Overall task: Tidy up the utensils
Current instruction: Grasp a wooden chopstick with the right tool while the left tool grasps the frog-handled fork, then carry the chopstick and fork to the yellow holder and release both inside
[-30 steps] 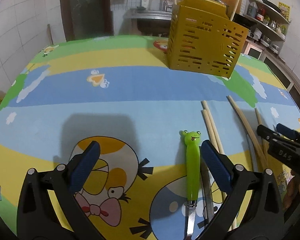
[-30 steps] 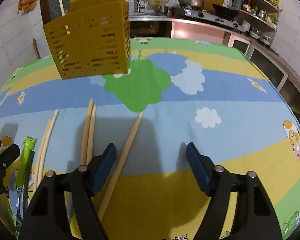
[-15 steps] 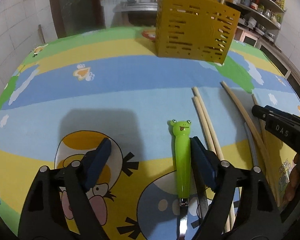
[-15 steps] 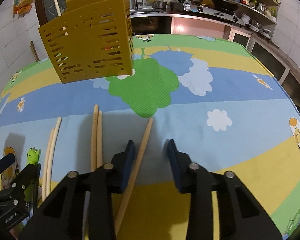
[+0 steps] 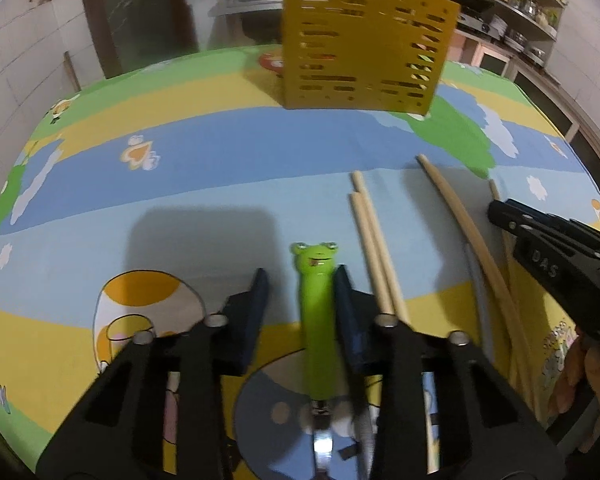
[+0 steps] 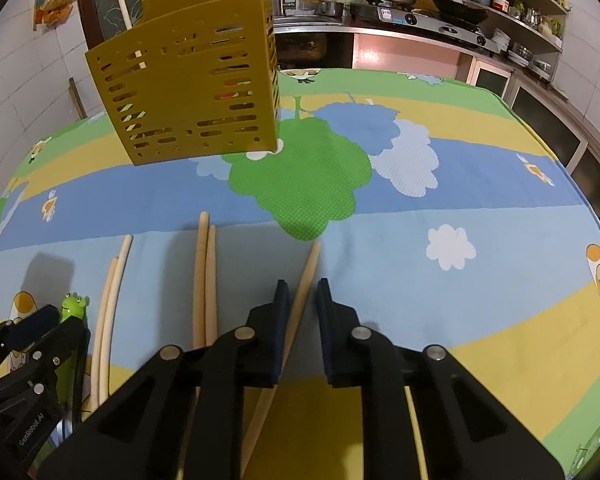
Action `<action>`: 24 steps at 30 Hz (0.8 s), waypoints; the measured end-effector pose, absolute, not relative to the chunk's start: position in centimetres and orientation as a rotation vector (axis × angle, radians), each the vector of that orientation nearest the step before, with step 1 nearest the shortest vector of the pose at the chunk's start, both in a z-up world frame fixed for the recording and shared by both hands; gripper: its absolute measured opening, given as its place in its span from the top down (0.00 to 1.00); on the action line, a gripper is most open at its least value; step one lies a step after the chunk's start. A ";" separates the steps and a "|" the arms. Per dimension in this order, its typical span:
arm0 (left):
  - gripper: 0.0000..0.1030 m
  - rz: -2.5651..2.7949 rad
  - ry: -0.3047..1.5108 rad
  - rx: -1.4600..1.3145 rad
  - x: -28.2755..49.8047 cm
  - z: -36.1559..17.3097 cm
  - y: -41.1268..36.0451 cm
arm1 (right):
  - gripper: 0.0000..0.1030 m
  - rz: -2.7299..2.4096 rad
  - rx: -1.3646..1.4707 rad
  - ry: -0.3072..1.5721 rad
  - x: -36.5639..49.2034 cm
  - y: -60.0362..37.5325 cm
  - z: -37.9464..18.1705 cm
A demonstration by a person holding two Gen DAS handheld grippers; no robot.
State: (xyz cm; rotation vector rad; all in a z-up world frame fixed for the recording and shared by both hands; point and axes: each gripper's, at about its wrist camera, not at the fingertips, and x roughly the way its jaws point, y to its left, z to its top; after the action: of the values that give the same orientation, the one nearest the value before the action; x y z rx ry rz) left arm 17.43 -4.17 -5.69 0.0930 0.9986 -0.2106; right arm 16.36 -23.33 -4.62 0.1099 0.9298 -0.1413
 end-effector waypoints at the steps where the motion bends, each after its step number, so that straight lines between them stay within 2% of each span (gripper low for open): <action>1: 0.83 -0.218 1.005 0.096 17.5 -5.6 -4.4 | 0.89 -0.136 0.109 0.933 16.5 -23.3 -4.6; 12: 0.86 -0.195 1.016 0.026 17.8 -5.4 -3.5 | 0.94 -0.099 0.133 0.915 17.2 -23.6 -4.0; 24: 0.86 -0.086 0.766 -0.076 16.1 0.4 0.0 | 0.94 -0.112 0.103 0.667 14.5 -24.3 1.4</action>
State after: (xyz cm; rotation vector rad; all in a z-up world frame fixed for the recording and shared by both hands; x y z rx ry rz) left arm 16.10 0.04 0.44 -0.0759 0.7657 -0.0862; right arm 14.54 -24.33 1.44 0.1029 0.6673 -0.1124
